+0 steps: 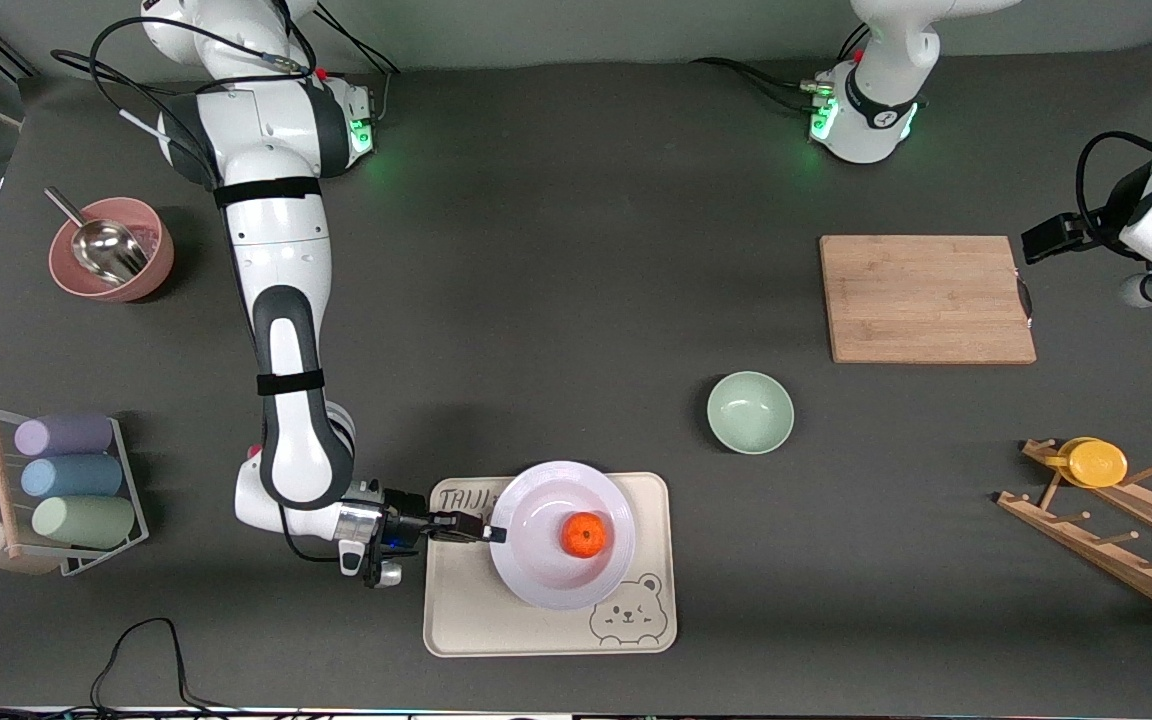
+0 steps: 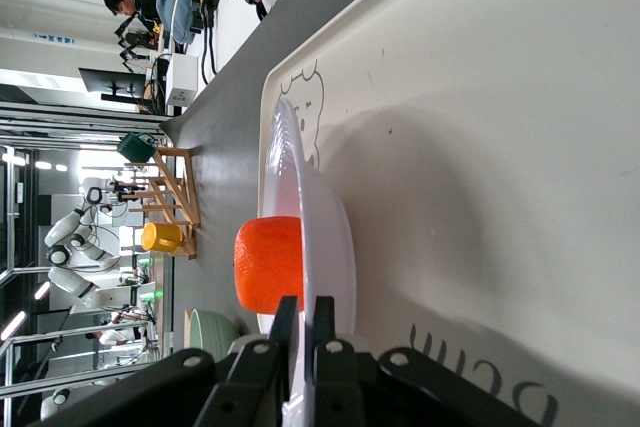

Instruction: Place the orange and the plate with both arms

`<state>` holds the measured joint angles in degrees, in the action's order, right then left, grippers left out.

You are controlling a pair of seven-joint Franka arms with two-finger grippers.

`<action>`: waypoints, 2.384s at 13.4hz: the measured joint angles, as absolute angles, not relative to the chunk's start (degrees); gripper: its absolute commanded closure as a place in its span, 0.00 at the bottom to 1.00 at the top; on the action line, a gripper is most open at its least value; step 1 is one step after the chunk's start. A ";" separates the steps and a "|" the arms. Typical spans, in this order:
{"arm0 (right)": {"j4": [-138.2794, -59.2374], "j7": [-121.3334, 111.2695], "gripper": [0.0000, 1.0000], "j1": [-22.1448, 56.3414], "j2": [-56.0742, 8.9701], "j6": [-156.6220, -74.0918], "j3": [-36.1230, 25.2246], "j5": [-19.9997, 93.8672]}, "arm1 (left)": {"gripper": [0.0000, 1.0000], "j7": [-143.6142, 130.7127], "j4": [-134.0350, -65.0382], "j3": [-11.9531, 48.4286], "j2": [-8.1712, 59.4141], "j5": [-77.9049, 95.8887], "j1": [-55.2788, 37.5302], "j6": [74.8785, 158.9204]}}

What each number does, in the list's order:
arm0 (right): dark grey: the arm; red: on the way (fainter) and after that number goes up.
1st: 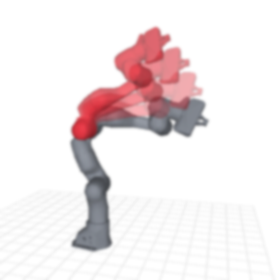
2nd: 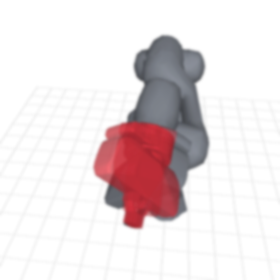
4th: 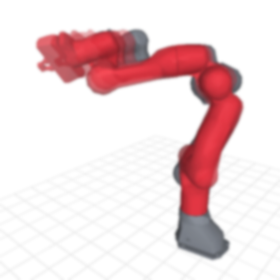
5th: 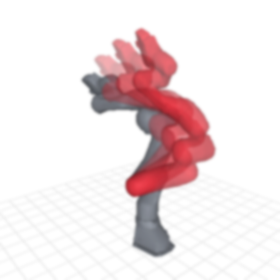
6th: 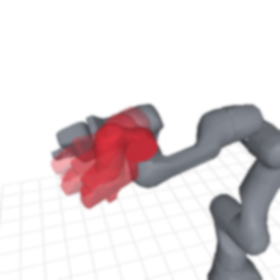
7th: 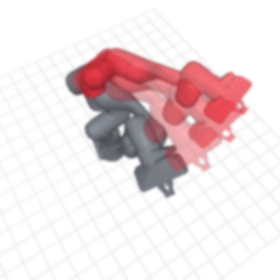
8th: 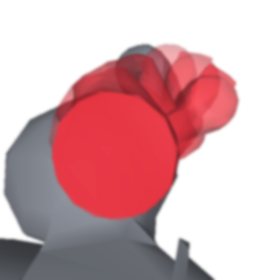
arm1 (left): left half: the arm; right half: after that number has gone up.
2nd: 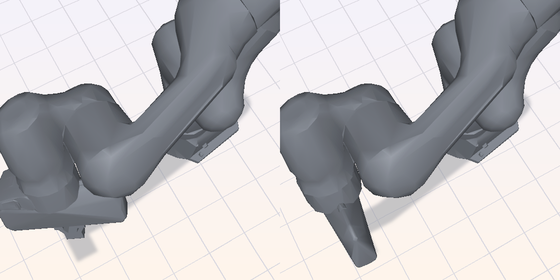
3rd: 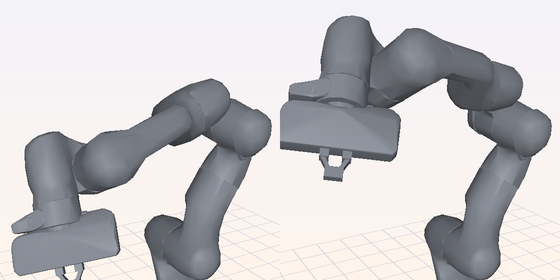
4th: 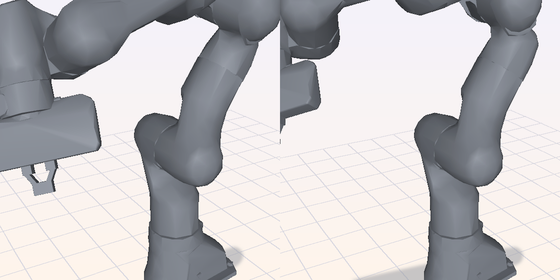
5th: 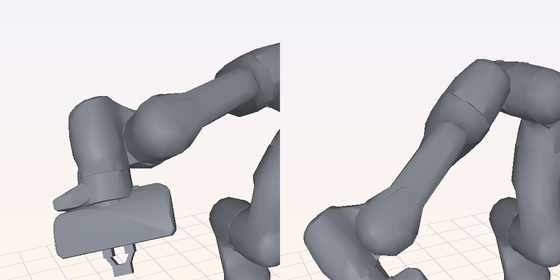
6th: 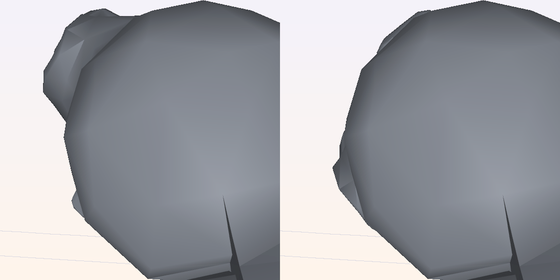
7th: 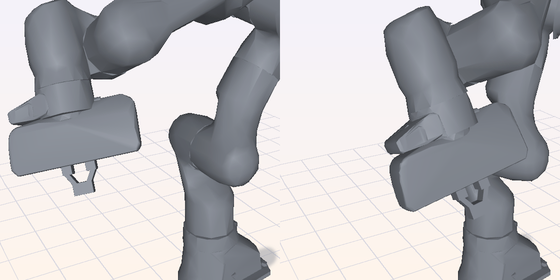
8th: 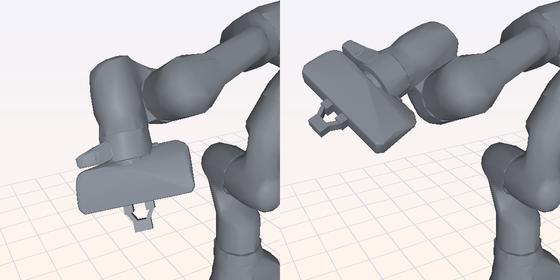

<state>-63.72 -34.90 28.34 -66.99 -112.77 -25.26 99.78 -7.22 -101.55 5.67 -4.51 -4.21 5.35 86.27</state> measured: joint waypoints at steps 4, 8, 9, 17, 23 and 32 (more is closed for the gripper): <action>-63.32 -35.83 0.00 28.60 -66.99 -115.41 -25.23 99.29 | 0.00 -7.19 -101.56 5.68 -4.51 -4.20 4.91 86.27; -61.90 -35.88 0.00 28.28 -66.92 -116.02 -25.64 92.08 | 0.00 -7.17 -101.58 5.68 -4.51 -4.20 4.61 86.27; -61.31 -35.89 0.00 28.15 -66.86 -116.04 -25.93 90.40 | 0.00 -7.15 -101.58 5.68 -4.49 -4.20 4.59 86.27; -58.79 -29.92 0.00 26.58 -58.45 -115.72 -27.66 67.79 | 0.00 -6.94 -101.73 6.03 -4.34 -4.18 3.56 86.27; -60.00 -23.56 0.00 26.37 -46.55 -102.88 -31.05 48.40 | 0.00 -6.94 -101.38 5.84 -5.51 -3.52 3.52 86.48; -63.42 -12.95 0.00 24.84 -29.95 -82.96 -29.30 22.47 | 0.00 -6.94 -107.20 4.51 -11.12 -0.99 3.55 94.31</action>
